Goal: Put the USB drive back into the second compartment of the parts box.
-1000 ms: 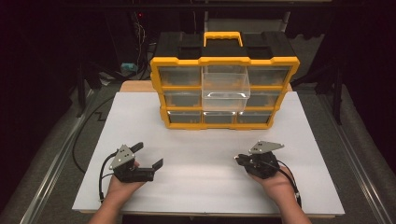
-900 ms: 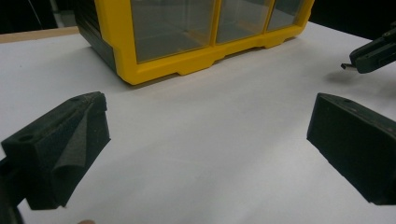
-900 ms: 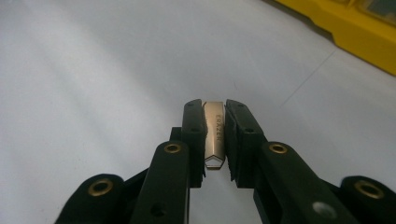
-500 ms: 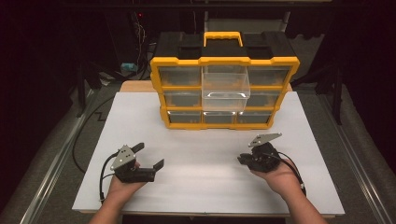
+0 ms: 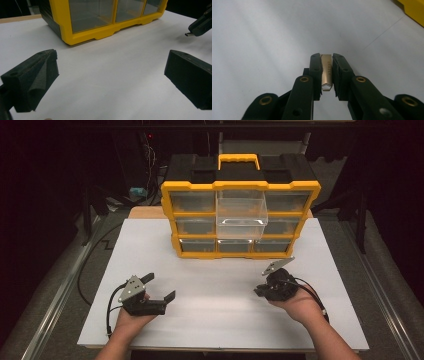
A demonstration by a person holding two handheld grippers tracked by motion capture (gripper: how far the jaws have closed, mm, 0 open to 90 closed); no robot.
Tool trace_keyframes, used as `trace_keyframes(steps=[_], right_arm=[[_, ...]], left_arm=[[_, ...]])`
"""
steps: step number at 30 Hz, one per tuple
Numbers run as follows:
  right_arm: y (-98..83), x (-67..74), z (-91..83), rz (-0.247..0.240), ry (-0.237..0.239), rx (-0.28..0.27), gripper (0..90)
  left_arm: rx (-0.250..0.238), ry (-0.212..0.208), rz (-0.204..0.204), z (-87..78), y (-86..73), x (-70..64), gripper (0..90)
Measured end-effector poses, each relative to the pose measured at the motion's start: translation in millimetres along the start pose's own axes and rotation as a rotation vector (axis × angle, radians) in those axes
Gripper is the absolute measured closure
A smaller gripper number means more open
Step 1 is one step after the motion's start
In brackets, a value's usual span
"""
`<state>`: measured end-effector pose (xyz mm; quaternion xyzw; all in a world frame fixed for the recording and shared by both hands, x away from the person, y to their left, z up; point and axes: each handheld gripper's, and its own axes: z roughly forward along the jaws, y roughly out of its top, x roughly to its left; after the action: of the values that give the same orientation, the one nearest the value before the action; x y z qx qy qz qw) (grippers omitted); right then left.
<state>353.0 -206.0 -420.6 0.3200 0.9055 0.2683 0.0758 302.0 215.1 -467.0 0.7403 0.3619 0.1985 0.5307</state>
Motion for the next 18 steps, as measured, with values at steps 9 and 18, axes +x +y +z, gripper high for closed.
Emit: trace_keyframes(steps=[9, 18], right_arm=[[4.1, 1.0, -0.4, -0.035, 0.035, 0.067, 80.1], [4.0, 1.3, 0.0, -0.053, 0.055, 0.120, 80.1]], left_arm=[[0.002, 0.000, 0.001, 0.1, 0.2, -1.0, 0.0], [-0.003, 0.000, 0.001, 0.0, 0.3, -1.8, 0.0]])
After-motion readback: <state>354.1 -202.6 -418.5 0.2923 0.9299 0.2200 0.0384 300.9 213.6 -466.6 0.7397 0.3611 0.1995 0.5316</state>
